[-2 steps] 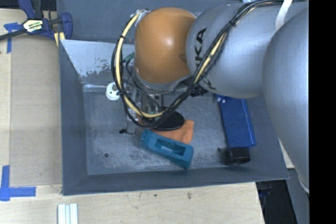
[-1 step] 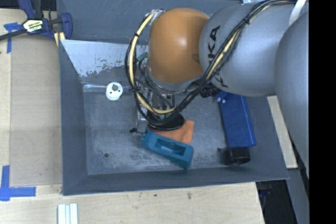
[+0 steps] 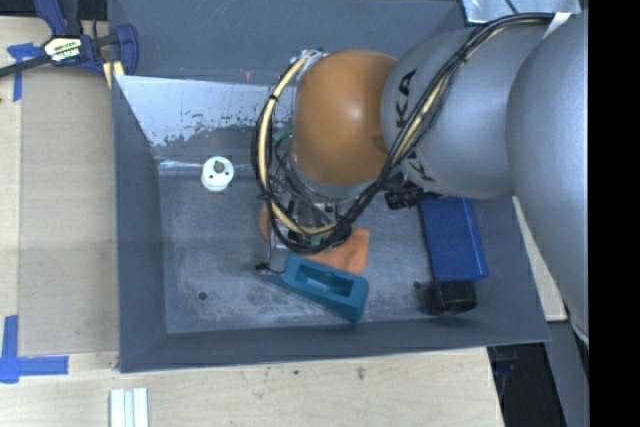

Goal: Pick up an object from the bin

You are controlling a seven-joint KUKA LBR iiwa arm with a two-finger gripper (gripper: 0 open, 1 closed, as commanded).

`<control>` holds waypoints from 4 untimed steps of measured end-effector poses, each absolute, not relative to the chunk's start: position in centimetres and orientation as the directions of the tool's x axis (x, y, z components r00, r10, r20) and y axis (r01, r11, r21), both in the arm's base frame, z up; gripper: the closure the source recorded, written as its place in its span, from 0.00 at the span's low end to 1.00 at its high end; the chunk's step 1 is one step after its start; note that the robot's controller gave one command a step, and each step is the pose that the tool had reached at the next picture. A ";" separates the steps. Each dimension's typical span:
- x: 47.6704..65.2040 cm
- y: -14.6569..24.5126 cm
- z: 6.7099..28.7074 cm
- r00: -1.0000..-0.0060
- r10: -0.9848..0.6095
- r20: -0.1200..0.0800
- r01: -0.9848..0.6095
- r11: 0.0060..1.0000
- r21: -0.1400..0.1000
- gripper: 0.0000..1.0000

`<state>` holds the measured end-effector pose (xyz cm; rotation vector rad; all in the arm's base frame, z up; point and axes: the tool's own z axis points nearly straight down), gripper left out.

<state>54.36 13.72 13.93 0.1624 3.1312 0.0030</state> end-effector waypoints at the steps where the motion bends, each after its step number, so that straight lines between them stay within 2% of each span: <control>1: 55.5 9.0 12.5 -0.997 0.074 -0.003 0.074 0.997 0.003 0.00; 2: 58.6 7.7 7.2 -0.998 -0.055 -0.005 -0.055 0.998 0.000 1.00; 3: 58.6 7.7 7.2 -0.998 -0.055 -0.005 -0.055 0.998 0.000 1.00; 4: 57.2 9.2 8.8 -0.998 -0.068 -0.002 -0.068 0.998 -0.001 1.00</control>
Offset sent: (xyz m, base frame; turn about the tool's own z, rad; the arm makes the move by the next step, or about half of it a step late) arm 0.0407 -0.0599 -0.0693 -0.1607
